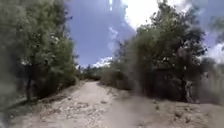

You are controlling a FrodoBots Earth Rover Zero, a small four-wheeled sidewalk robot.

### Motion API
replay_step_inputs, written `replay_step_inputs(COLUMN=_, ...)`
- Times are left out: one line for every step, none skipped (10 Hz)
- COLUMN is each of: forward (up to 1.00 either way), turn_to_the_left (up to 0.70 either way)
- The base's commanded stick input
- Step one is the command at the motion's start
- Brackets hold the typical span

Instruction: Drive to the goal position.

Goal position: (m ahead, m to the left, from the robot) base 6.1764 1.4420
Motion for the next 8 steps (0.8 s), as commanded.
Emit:
replay_step_inputs(forward=0.45, turn_to_the_left=0.00)
replay_step_inputs(forward=0.45, turn_to_the_left=0.00)
replay_step_inputs(forward=0.45, turn_to_the_left=0.00)
replay_step_inputs(forward=0.45, turn_to_the_left=0.00)
replay_step_inputs(forward=0.45, turn_to_the_left=0.00)
replay_step_inputs(forward=0.45, turn_to_the_left=0.00)
replay_step_inputs(forward=0.45, turn_to_the_left=0.00)
replay_step_inputs(forward=0.45, turn_to_the_left=0.00)
